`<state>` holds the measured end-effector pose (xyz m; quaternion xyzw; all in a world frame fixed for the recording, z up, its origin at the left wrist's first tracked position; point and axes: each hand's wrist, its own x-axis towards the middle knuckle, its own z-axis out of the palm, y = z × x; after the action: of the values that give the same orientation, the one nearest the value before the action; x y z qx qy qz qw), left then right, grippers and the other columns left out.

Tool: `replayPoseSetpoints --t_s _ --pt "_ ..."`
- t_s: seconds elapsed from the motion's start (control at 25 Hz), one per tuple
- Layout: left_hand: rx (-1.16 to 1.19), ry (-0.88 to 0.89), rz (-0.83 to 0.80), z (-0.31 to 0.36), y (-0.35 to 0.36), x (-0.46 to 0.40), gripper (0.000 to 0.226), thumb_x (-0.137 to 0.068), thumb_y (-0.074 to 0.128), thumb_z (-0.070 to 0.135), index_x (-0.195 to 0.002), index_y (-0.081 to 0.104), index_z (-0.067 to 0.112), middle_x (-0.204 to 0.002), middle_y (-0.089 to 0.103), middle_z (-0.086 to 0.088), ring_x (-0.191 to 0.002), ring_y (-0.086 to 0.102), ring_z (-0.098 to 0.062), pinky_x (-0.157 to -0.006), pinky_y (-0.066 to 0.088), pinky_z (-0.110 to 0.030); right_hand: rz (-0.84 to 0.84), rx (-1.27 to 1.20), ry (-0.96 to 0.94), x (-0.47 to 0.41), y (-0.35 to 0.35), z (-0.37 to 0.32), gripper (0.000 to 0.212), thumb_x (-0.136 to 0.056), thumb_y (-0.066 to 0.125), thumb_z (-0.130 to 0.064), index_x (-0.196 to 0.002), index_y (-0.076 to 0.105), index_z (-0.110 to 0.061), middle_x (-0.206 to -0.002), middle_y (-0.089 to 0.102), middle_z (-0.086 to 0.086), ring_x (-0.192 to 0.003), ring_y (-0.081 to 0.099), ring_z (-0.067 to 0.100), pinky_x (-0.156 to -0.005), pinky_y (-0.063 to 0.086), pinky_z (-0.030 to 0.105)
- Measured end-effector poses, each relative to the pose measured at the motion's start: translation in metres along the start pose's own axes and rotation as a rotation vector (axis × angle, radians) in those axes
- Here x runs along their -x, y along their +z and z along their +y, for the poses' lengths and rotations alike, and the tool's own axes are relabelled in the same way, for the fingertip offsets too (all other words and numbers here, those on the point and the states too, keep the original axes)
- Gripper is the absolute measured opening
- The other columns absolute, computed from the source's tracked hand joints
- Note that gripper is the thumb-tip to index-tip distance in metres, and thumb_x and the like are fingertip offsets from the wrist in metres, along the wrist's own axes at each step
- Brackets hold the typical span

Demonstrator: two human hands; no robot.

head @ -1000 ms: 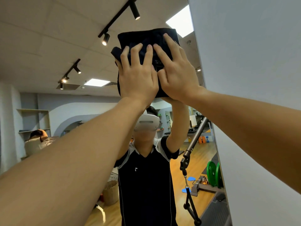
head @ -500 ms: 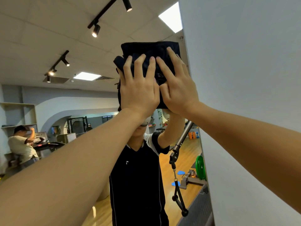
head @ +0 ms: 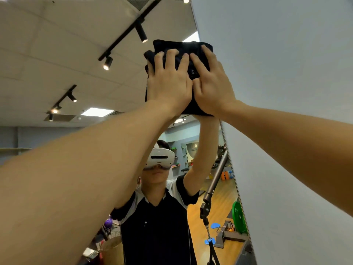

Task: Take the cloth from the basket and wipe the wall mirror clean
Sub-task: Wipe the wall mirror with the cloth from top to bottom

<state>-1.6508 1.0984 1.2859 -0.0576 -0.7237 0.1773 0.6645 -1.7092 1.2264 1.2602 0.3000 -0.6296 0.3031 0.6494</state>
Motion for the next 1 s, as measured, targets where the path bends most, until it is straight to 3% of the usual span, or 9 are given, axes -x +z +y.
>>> replayPoseSetpoints --t_s 0.2,0.32,0.72,0.84,1.0 --pt "0.062 -0.078 0.094 -0.048 -0.014 0.000 0.052 -0.103 0.037 0.032 -0.153 0.043 0.020 -0.154 0.039 -0.008 -0.141 0.034 -0.034 -0.109 0.044 -0.050 -0.036 -0.024 -0.079 -0.030 0.019 -0.042 0.067 -0.099 0.033 -0.039 -0.161 0.035 -0.013 -0.171 0.021 0.016 -0.156 0.022 0.038 -0.126 0.028 0.050" --pt "0.040 -0.122 0.121 -0.060 -0.018 0.030 0.053 -0.102 0.036 0.030 -0.153 0.043 0.019 -0.154 0.040 -0.010 -0.141 0.035 -0.035 -0.109 0.045 -0.051 -0.007 -0.048 -0.133 -0.012 0.033 -0.060 0.062 -0.100 0.041 -0.032 -0.158 0.041 -0.011 -0.169 0.026 0.017 -0.154 0.026 0.039 -0.125 0.031 0.051" --pt "0.030 -0.172 0.038 0.015 -0.001 0.102 0.063 -0.099 0.026 0.035 -0.158 0.038 0.015 -0.158 0.038 -0.014 -0.147 0.031 -0.041 -0.118 0.034 -0.061 -0.005 -0.093 -0.167 0.075 0.011 -0.011 0.063 -0.094 0.043 -0.026 -0.156 0.047 -0.015 -0.169 0.029 0.010 -0.154 0.032 0.032 -0.106 0.052 0.041" --pt "0.044 -0.158 0.014 0.036 0.006 0.101 0.066 -0.097 0.023 0.036 -0.158 0.037 0.014 -0.159 0.038 -0.016 -0.148 0.030 -0.043 -0.116 0.034 -0.064 -0.001 -0.086 -0.153 0.082 0.002 0.007 0.063 -0.092 0.043 -0.023 -0.154 0.049 -0.015 -0.168 0.031 0.011 -0.152 0.035 0.030 -0.103 0.047 0.032" --pt "0.077 -0.147 0.030 0.044 0.013 0.105 0.061 -0.100 0.030 0.033 -0.157 0.039 0.015 -0.159 0.038 -0.014 -0.148 0.030 -0.042 -0.114 0.038 -0.063 0.005 -0.099 -0.122 0.094 0.000 0.012 0.063 -0.092 0.042 -0.024 -0.153 0.050 -0.011 -0.167 0.032 0.015 -0.151 0.036 0.032 -0.108 0.040 0.029"
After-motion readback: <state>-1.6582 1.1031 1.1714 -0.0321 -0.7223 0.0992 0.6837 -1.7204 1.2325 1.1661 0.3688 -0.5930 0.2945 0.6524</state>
